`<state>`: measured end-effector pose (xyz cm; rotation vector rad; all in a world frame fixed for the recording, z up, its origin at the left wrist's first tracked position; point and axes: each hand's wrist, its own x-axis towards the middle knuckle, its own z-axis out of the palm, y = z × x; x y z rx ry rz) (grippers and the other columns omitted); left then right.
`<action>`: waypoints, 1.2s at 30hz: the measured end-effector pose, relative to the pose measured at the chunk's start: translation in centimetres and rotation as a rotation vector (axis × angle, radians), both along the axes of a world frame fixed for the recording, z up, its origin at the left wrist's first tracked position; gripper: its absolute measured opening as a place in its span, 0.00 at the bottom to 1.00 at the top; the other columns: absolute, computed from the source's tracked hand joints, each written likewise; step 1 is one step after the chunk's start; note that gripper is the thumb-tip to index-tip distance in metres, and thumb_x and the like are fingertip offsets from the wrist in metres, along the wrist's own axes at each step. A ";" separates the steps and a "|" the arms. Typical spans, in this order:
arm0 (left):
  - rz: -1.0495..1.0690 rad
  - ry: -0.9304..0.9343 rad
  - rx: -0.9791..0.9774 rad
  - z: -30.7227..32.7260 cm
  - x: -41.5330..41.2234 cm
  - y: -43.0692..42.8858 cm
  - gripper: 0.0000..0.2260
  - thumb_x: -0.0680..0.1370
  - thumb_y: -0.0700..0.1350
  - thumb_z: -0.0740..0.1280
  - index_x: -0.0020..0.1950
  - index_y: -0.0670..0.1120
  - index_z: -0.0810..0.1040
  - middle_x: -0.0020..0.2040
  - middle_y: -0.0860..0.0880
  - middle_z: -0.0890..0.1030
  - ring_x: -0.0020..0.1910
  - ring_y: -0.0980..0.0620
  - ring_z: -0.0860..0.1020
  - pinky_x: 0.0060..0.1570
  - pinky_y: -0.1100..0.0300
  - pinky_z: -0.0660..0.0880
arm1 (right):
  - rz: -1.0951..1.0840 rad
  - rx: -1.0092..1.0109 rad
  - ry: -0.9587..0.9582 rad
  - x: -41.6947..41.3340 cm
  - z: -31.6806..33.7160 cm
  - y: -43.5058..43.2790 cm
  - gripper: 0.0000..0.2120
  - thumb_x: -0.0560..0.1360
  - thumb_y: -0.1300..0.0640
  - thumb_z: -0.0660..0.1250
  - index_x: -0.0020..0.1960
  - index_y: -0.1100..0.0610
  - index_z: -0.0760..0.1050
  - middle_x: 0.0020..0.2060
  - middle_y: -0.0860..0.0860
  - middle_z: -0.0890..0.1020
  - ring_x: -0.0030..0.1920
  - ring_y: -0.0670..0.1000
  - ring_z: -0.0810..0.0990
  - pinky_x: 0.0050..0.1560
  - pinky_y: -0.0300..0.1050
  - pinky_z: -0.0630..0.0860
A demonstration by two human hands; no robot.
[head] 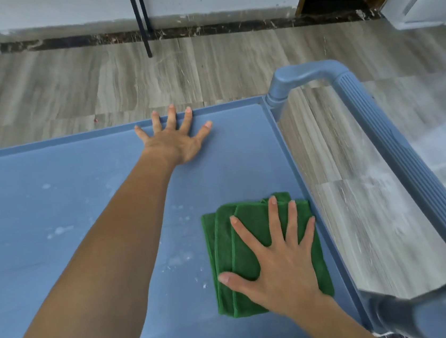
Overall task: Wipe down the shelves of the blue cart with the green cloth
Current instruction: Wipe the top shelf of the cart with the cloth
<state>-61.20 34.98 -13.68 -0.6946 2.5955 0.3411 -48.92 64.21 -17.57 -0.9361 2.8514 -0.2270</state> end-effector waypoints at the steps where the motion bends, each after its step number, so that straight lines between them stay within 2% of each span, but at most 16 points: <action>1: 0.003 -0.002 0.001 0.1 0.0 0.0 0.40 0.70 0.78 0.34 0.79 0.65 0.34 0.81 0.56 0.32 0.79 0.41 0.32 0.70 0.26 0.35 | 0.007 0.004 -0.005 0.9 0.2 0.8 0.47 0.65 0.15 0.52 0.80 0.33 0.53 0.82 0.64 0.50 0.79 0.73 0.46 0.69 0.83 0.50; 10: 0.003 0.002 0.022 0.6 -0.2 -0.4 0.35 0.74 0.75 0.37 0.79 0.65 0.36 0.82 0.56 0.35 0.80 0.40 0.34 0.71 0.25 0.40 | -0.008 -0.003 -0.007 5.7 0.3 4.0 0.49 0.61 0.15 0.58 0.78 0.35 0.62 0.80 0.63 0.58 0.79 0.73 0.54 0.68 0.84 0.53; 17: 0.016 0.066 0.042 1.0 -0.3 -1.4 0.34 0.75 0.74 0.36 0.80 0.65 0.45 0.83 0.57 0.46 0.81 0.44 0.42 0.71 0.29 0.42 | 0.016 -0.048 0.022 4.2 -0.4 2.8 0.47 0.62 0.16 0.59 0.78 0.34 0.62 0.81 0.62 0.56 0.79 0.72 0.52 0.69 0.83 0.52; 20: 0.019 0.079 0.053 1.1 -0.4 -1.6 0.36 0.74 0.75 0.34 0.80 0.65 0.47 0.83 0.57 0.49 0.81 0.45 0.44 0.71 0.29 0.42 | 0.022 -0.067 0.033 2.1 -0.6 1.1 0.46 0.65 0.17 0.58 0.78 0.33 0.59 0.82 0.62 0.54 0.79 0.72 0.50 0.69 0.83 0.51; 23: 0.008 0.088 0.045 0.9 -0.3 -1.9 0.37 0.73 0.75 0.34 0.81 0.64 0.47 0.82 0.57 0.50 0.81 0.44 0.45 0.71 0.29 0.43 | -0.002 -0.020 0.021 -1.2 -0.6 -2.2 0.44 0.67 0.16 0.51 0.79 0.31 0.52 0.82 0.62 0.49 0.80 0.72 0.46 0.70 0.82 0.48; 28: 0.001 0.121 0.052 0.5 -0.2 -2.6 0.36 0.74 0.74 0.34 0.81 0.63 0.49 0.82 0.58 0.51 0.81 0.46 0.47 0.70 0.28 0.45 | -0.043 0.021 -0.036 -7.8 -1.1 -9.6 0.44 0.64 0.13 0.39 0.77 0.27 0.37 0.82 0.59 0.37 0.78 0.68 0.30 0.70 0.78 0.33; 32: -0.004 0.136 0.071 0.5 0.1 -2.6 0.36 0.75 0.74 0.35 0.81 0.62 0.50 0.82 0.58 0.52 0.80 0.47 0.48 0.70 0.27 0.44 | -0.036 0.021 -0.084 -12.4 -1.4 -15.1 0.45 0.62 0.13 0.37 0.76 0.26 0.38 0.81 0.58 0.34 0.77 0.67 0.27 0.68 0.77 0.29; 36: -0.005 0.155 0.079 0.4 0.3 -2.6 0.37 0.75 0.73 0.36 0.81 0.61 0.52 0.81 0.58 0.54 0.80 0.48 0.49 0.70 0.27 0.44 | -0.030 0.020 -0.120 -15.0 -1.0 -19.0 0.50 0.61 0.12 0.39 0.78 0.31 0.40 0.81 0.59 0.35 0.78 0.67 0.28 0.68 0.78 0.29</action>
